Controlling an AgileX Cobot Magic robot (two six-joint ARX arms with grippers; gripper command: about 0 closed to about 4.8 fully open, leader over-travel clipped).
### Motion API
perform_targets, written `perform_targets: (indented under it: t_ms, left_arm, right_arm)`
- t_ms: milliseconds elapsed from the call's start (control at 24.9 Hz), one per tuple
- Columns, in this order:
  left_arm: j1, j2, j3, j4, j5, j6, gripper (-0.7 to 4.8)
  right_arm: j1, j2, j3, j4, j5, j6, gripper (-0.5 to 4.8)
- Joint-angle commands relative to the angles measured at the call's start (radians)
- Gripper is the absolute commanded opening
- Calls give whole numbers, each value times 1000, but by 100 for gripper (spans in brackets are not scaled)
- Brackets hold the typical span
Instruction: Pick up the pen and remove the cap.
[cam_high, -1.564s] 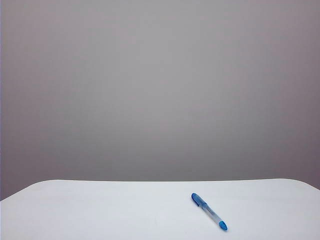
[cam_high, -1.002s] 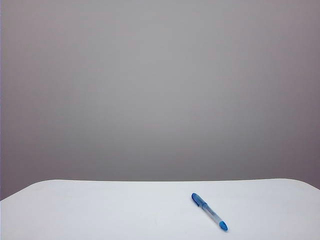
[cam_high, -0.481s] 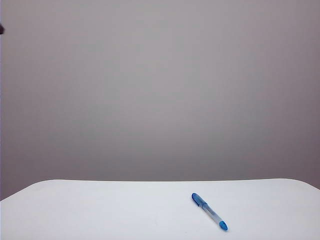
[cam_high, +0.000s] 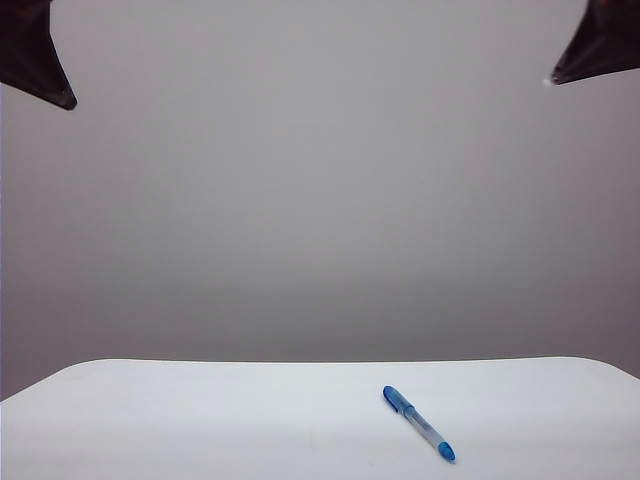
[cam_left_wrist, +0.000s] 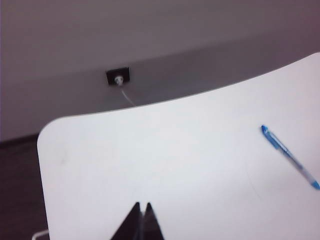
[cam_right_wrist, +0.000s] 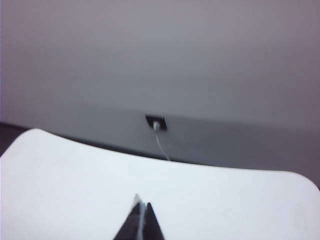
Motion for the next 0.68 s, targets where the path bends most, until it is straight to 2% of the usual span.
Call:
perform_targets:
  t_ms: [40,120,241,281,401,441,481,642,682]
  left_arm:
    - [-5,70,64,-35,69,6,-6]
    - [-5,134,124,-79,144,6,-6]
    - [-34,209,193,-120,115,16,-6]
    - [-51,253,232,-134,80,34,-6]
    - [-112,323,282,-143,-40,33,-6]
    - [-144,351,292,-143,-103,33,-6]
    - [-167,364,293,-144,-129,34,-5]
    - [-240,422,293,-146,-137,34,-5]
    - [-245,428,293,-147,-137,37,-5]
  right_arm:
    - [0,129,149,-121,-6,6,-1]
    - [1,213,228,-161,-29,3,-1]
    - [35,318,330,-283,-39,-44,-1]
    - [60,374,380,-359,-20,-85,-1]
    - [140,463,425,-412,64,-126,10]
    - [170,489,425,-410,95,-138,64]
    - [192,504,425,-411,116,-151,76]
    - [251,597,425,-432,139,-174,80]
    - [253,612,425,-444,138,-175,98]
